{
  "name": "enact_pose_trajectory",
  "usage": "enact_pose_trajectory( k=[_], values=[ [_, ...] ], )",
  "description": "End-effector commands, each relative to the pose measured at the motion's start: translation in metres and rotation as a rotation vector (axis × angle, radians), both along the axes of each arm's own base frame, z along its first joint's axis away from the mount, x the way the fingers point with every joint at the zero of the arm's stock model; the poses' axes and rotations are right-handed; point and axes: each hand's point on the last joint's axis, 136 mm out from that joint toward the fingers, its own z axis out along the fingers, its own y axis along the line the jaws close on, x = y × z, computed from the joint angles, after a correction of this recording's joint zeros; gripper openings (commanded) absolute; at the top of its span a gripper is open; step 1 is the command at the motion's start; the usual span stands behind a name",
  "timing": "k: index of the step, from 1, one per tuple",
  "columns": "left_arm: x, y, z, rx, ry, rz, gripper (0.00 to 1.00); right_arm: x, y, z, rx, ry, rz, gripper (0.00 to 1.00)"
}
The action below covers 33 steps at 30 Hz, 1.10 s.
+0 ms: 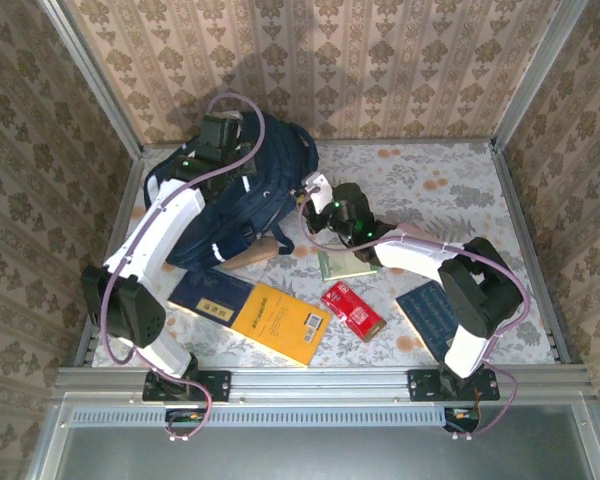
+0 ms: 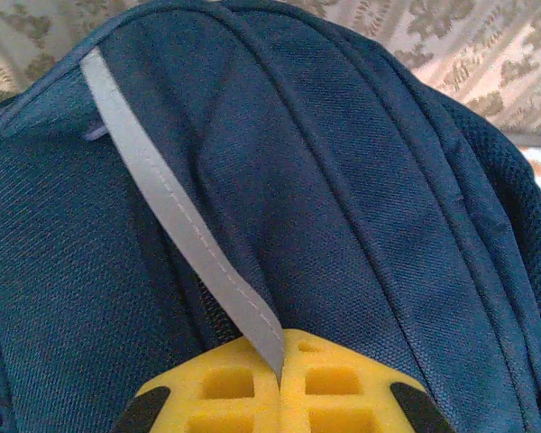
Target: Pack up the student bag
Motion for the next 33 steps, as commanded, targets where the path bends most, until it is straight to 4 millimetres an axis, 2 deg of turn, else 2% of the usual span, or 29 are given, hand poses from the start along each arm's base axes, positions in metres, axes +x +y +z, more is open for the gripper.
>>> enact_pose_trajectory(
  k=[1, 3, 4, 8, 10, 12, 15, 17, 22, 25, 31, 33],
  values=[
    [0.013, -0.033, 0.056, 0.027, -0.171, -0.196, 0.0, -0.018, 0.013, 0.015, 0.056, 0.054, 0.13, 0.0],
    [0.017, -0.042, 0.059, 0.058, -0.173, -0.26, 0.0, -0.027, 0.016, 0.01, 0.066, 0.073, 0.172, 0.0],
    [0.012, -0.061, 0.059, 0.074, -0.173, -0.317, 0.0, -0.031, 0.016, 0.008, 0.068, 0.08, 0.181, 0.0],
    [0.014, -0.076, 0.057, 0.154, -0.171, -0.341, 0.0, -0.033, -0.001, -0.003, 0.036, 0.082, 0.11, 0.0],
    [0.017, -0.073, 0.053, 0.158, -0.168, -0.306, 0.0, -0.029, -0.016, -0.008, 0.016, 0.083, 0.041, 0.0],
    [0.019, -0.066, 0.049, 0.144, -0.162, -0.26, 0.0, -0.022, -0.036, -0.011, -0.007, 0.076, -0.067, 0.11],
    [0.02, -0.056, 0.047, 0.121, -0.154, -0.202, 0.0, -0.009, -0.083, -0.015, -0.068, 0.038, -0.318, 0.28],
    [0.019, -0.05, 0.048, 0.101, -0.151, -0.173, 0.0, -0.008, -0.108, -0.012, -0.092, 0.0, -0.439, 0.31],
    [0.018, -0.041, 0.05, 0.097, -0.151, -0.118, 0.0, -0.01, -0.14, -0.001, -0.126, -0.071, -0.571, 0.34],
    [0.018, -0.037, 0.05, 0.102, -0.149, -0.09, 0.0, -0.015, -0.133, 0.009, -0.078, -0.091, -0.503, 0.35],
    [0.015, -0.035, 0.059, 0.07, -0.159, -0.07, 0.0, -0.039, -0.071, 0.015, 0.007, -0.078, -0.122, 0.35],
    [0.013, -0.034, 0.064, 0.056, -0.167, -0.063, 0.0, -0.041, -0.062, 0.013, 0.026, -0.071, -0.085, 0.37]
  ],
)
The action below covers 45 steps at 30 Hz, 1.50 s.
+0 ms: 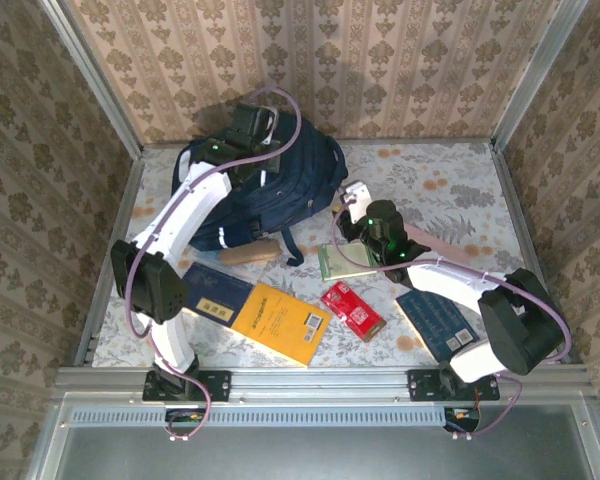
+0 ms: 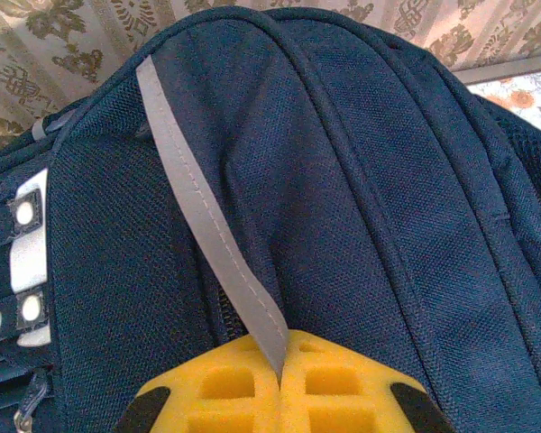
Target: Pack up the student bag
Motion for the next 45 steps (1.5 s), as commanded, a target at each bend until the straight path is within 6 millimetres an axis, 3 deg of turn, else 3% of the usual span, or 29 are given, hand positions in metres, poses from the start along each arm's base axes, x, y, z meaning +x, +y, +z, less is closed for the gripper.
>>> enact_pose_trajectory(
  k=[1, 5, 9, 16, 28, 38, 45],
  values=[
    [-0.004, 0.015, 0.074, -0.104, -0.178, 0.064, 0.0, -0.012, 0.032, 0.012, 0.061, -0.023, 0.172, 0.39],
    [-0.006, 0.018, 0.079, -0.121, -0.183, 0.086, 0.0, -0.015, 0.053, 0.01, 0.041, -0.04, 0.188, 0.51],
    [-0.007, 0.02, 0.078, -0.128, -0.177, 0.115, 0.0, -0.016, 0.065, 0.01, -0.027, -0.123, 0.104, 0.57],
    [-0.007, 0.02, 0.073, -0.132, -0.168, 0.152, 0.0, 0.002, 0.05, 0.014, -0.06, -0.205, -0.167, 0.56],
    [-0.008, 0.019, 0.069, -0.145, -0.159, 0.174, 0.0, 0.023, 0.075, 0.011, -0.128, -0.219, -0.183, 0.52],
    [-0.009, 0.02, 0.068, -0.139, -0.16, 0.18, 0.0, 0.038, 0.066, -0.013, -0.256, -0.197, -0.285, 0.31],
    [-0.008, 0.023, 0.069, -0.121, -0.173, 0.179, 0.0, 0.033, 0.057, -0.012, -0.213, -0.202, -0.252, 0.05]
  ],
)
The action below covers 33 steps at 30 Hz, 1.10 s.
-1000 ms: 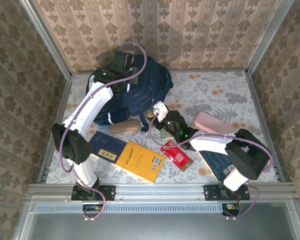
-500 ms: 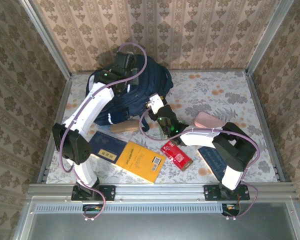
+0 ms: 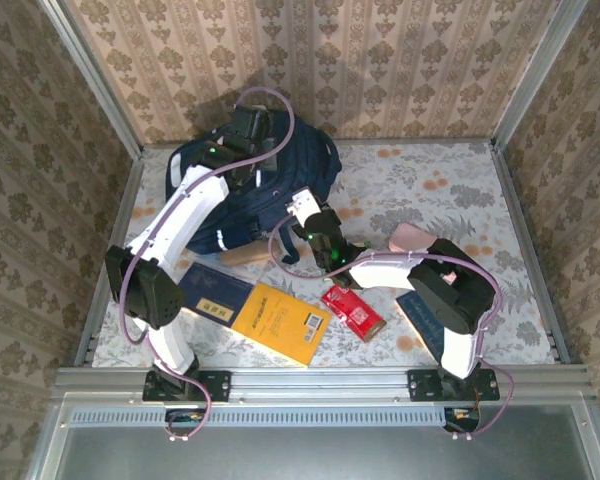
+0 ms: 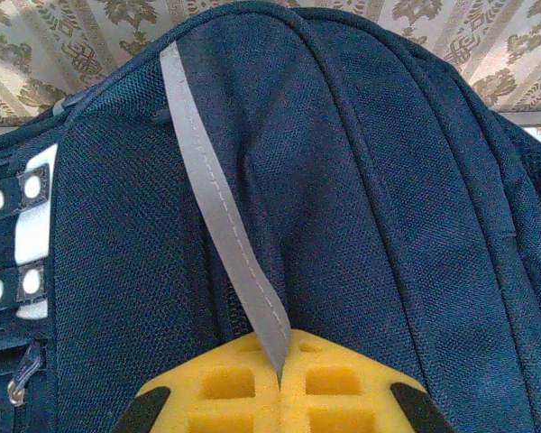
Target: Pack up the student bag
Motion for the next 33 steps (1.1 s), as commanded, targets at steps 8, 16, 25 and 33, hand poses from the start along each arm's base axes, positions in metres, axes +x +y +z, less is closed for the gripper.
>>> enact_pose_trajectory(
  k=[8, 16, 25, 33],
  values=[
    [-0.002, 0.002, 0.058, -0.025, -0.177, -0.026, 0.0, 0.004, -0.019, 0.028, 0.227, 0.062, 0.251, 0.0],
    [-0.002, 0.003, 0.06, -0.022, -0.183, -0.025, 0.0, -0.001, -0.014, 0.03, 0.297, 0.199, 0.507, 0.07],
    [-0.003, 0.001, 0.063, -0.044, -0.181, -0.026, 0.0, 0.004, -0.02, 0.005, 0.268, 0.248, 0.485, 0.14],
    [-0.004, -0.001, 0.065, -0.058, -0.176, -0.03, 0.0, 0.004, -0.022, -0.016, 0.156, 0.241, 0.43, 0.22]
  ],
)
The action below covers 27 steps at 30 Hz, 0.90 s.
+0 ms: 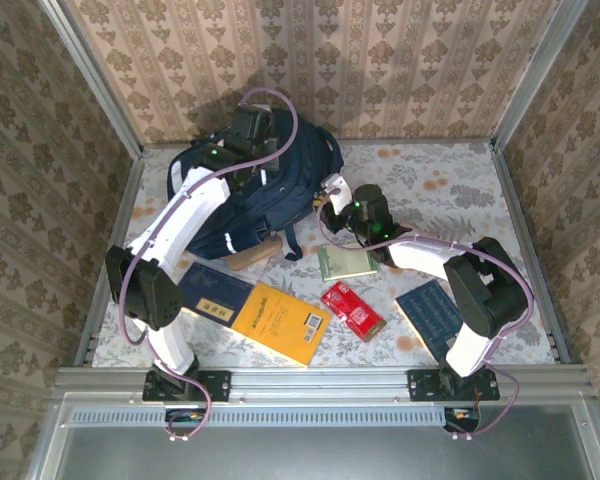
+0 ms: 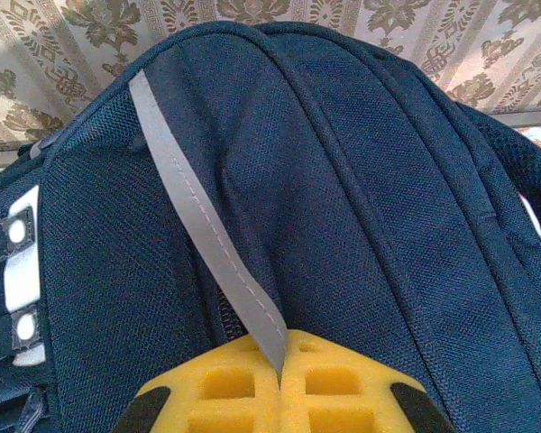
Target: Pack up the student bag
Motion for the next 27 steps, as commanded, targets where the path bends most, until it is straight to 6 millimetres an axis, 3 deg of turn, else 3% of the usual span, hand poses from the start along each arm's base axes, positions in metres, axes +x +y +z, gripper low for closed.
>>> enact_pose_trajectory(
  k=[1, 6, 13, 27],
  values=[
    [-0.006, 0.006, 0.063, -0.072, -0.145, 0.014, 0.0, 0.003, -0.005, -0.012, -0.071, -0.018, -0.036, 0.23],
    [-0.006, 0.004, 0.066, -0.072, -0.146, 0.01, 0.0, 0.004, -0.01, -0.015, -0.096, -0.034, -0.057, 0.23],
    [-0.007, -0.003, 0.062, -0.038, -0.143, -0.007, 0.0, 0.014, -0.017, -0.003, -0.132, -0.056, -0.107, 0.0],
    [0.002, -0.018, 0.044, 0.154, -0.166, -0.109, 0.0, 0.028, -0.039, 0.039, -0.188, -0.126, -0.129, 0.0]
  ],
)
